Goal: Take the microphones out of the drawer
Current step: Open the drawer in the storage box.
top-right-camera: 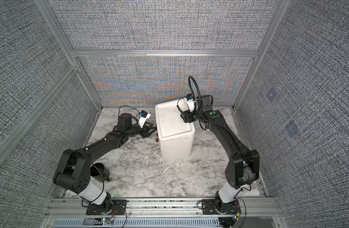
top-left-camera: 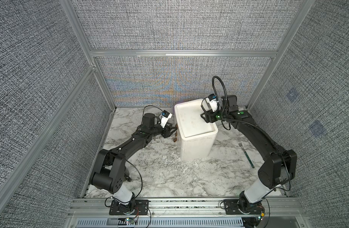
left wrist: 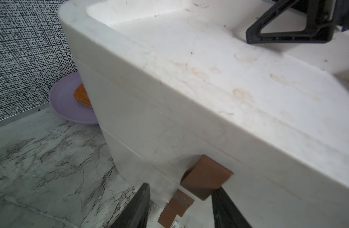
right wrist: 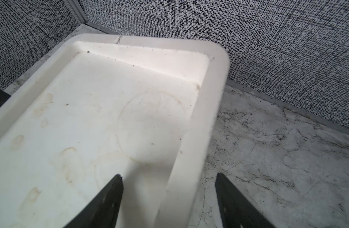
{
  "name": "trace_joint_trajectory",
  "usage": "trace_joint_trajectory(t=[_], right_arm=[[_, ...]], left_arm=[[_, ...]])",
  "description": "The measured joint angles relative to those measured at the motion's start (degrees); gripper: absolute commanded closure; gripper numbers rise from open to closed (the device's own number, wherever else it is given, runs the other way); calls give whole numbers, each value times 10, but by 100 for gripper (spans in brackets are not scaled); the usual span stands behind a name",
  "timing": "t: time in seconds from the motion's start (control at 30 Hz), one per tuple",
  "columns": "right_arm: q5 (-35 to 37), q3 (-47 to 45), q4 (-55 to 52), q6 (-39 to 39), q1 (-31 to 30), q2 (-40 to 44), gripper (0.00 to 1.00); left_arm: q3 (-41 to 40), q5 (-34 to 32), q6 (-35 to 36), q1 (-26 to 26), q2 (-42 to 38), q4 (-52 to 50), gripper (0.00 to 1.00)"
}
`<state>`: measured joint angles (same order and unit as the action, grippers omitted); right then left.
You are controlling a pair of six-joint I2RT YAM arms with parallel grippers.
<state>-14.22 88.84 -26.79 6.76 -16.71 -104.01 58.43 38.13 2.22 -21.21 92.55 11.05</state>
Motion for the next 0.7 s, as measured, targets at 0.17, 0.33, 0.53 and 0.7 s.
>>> trace_joint_trajectory(t=[0.17, 0.33, 0.53, 0.7], right_arm=[[5, 0, 2, 6, 0, 0, 32], [5, 3, 1, 9, 0, -2, 32], [4, 3, 2, 10, 0, -4, 32], [2, 3, 5, 11, 0, -5, 32]], left_arm=[[7, 9, 9, 1, 10, -1, 56], [17, 11, 20, 0, 10, -13, 67], [25, 10, 24, -3, 5, -31, 75], [33, 15, 29, -5, 2, -50, 94]])
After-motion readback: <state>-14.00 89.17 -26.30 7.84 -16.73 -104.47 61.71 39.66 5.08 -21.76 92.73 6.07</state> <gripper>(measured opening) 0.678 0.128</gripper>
